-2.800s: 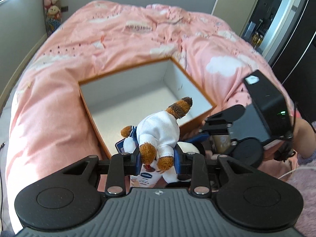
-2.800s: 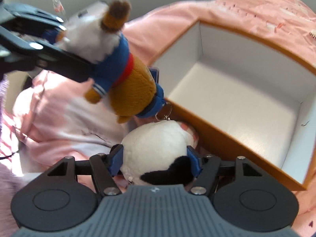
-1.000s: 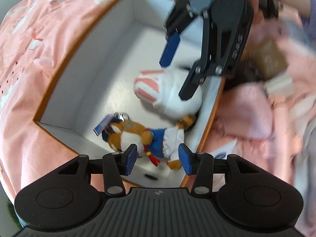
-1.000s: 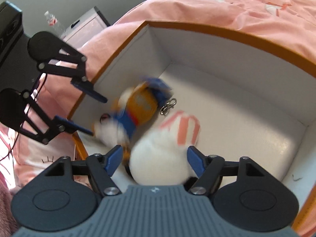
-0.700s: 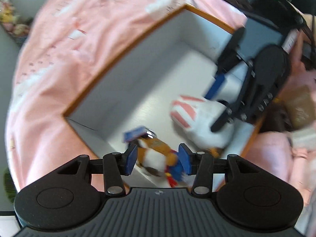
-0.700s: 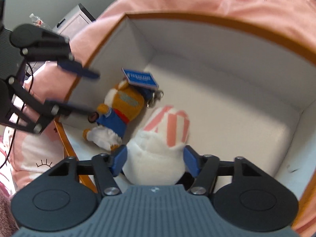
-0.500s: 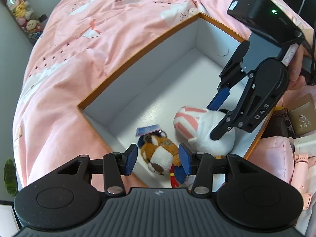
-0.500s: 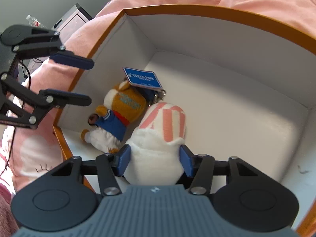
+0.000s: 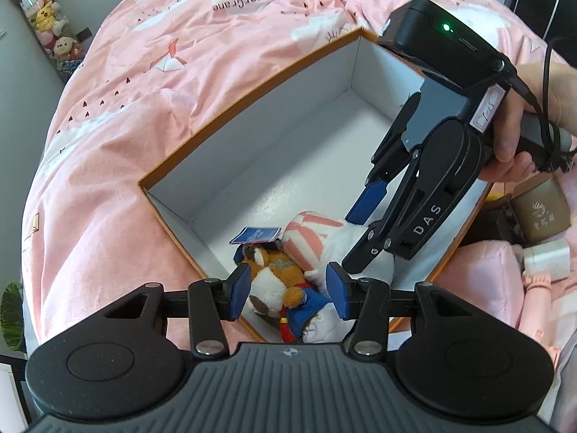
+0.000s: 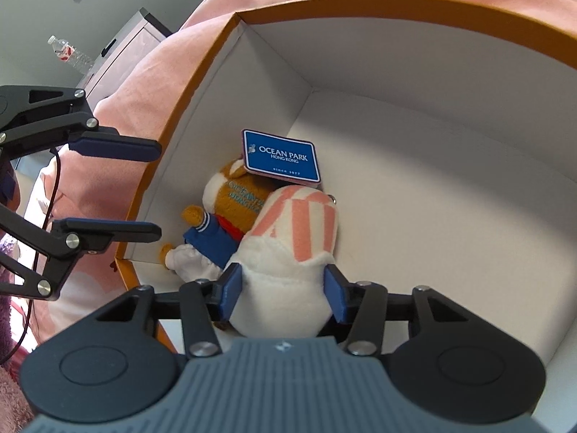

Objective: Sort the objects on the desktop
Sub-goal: 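Withdraw both tools from the box back toward the item pile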

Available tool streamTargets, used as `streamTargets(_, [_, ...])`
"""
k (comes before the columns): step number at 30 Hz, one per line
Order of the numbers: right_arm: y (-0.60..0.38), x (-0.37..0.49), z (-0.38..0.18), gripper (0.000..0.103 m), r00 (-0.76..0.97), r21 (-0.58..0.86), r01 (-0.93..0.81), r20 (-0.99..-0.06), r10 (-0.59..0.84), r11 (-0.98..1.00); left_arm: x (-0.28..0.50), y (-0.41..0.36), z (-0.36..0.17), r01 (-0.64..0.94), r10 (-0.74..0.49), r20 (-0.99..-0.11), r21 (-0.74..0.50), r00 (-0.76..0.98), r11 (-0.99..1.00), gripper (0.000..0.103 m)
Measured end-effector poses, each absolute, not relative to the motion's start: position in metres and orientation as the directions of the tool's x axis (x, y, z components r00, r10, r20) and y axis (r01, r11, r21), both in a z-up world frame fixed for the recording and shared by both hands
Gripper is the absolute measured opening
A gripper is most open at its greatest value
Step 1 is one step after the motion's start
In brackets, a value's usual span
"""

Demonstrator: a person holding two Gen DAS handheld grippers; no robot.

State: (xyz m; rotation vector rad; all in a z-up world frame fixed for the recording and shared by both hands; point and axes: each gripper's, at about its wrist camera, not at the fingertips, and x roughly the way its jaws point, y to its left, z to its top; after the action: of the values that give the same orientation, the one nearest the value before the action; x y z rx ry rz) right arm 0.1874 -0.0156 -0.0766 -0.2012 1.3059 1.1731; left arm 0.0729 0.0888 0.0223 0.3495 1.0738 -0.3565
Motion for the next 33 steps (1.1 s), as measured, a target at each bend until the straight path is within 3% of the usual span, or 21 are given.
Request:
streamTargets(10, [-0.041, 0.161, -0.029, 0.059, 0.020, 0.348, -0.804, -0.794, 0.607, 0.482, 0.040, 0.073, 0.044, 0.456, -0.142, -0.835, 0.140, 0.532, 0.879, 0.054])
streamTargets(21, [-0.125, 0.087, 0.021, 0.057, 0.205, 0.293, -0.784, -0.710, 0.673, 0.548, -0.012, 0.036, 0.054, 0.563, -0.309, -0.827, 0.011, 0.470, 0.827, 0.054])
streamTargets(28, [-0.162, 0.056, 0.006, 0.035, 0.279, 0.284, -0.689, -0.745, 0.606, 0.667, -0.007, 0.005, 0.027, 0.496, -0.391, -0.822, -0.156, 0.415, 0.854, 0.059])
streamTargets(33, [-0.178, 0.043, -0.008, 0.032, 0.264, 0.311, -0.645, -0.767, 0.585, 0.698, 0.006, -0.011, -0.002, 0.421, -0.406, -0.846, -0.247, 0.346, 0.873, 0.062])
